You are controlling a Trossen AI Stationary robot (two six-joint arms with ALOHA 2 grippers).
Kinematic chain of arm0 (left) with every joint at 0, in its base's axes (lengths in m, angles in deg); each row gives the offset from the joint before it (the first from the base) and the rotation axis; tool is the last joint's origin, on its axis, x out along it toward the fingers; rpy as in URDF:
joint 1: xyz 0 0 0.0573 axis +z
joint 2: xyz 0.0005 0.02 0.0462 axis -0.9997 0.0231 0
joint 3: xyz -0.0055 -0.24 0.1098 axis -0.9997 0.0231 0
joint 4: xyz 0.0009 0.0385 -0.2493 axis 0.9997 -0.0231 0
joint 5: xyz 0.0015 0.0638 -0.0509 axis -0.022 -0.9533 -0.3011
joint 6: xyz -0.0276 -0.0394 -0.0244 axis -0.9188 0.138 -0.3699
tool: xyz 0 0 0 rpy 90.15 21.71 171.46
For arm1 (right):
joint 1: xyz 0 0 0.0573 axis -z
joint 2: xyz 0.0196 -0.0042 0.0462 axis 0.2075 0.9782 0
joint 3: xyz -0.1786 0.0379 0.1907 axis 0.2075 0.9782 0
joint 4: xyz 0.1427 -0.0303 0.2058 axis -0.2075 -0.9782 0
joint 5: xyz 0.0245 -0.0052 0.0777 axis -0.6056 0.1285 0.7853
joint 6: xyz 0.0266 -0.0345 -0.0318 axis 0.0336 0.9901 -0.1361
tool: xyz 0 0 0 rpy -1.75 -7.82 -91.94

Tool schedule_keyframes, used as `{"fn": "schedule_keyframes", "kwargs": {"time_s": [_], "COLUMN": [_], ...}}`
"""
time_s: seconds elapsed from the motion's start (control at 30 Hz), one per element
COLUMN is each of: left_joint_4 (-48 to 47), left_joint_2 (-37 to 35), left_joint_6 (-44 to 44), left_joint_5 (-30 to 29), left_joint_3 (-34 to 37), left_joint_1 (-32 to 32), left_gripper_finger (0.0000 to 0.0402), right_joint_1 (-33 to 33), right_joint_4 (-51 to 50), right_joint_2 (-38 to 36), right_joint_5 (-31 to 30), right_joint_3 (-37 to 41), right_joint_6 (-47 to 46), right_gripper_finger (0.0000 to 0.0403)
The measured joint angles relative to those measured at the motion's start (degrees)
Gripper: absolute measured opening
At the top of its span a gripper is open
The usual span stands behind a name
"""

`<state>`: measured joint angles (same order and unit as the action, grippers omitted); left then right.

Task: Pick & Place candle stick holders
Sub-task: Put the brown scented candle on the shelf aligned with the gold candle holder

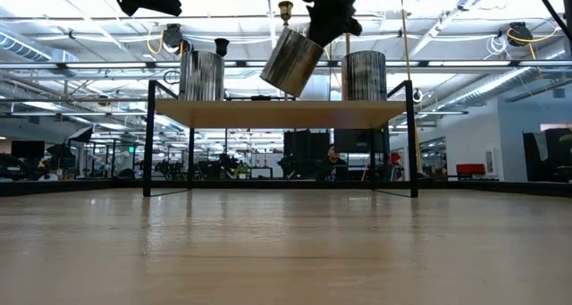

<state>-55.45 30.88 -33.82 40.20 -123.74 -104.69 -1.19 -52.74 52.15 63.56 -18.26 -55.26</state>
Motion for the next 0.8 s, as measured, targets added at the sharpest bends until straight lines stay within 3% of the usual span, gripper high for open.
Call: {"fn": "schedule_keyframes", "kwargs": {"time_s": [0.8], "left_joint_4": [-0.1], "left_joint_2": [0.0], "left_joint_6": [-0.4], "left_joint_5": [0.2], "left_joint_3": [0.0], "left_joint_1": [0.0], "left_gripper_finger": [0.0085], "right_joint_1": [3.2], "right_joint_4": [2.0], "right_joint_2": [-0.1], "right_joint_5": [2.7], "right_joint_3": [4.6], "right_joint_6": [3.3], "right_gripper_finger": [0.0013]}}
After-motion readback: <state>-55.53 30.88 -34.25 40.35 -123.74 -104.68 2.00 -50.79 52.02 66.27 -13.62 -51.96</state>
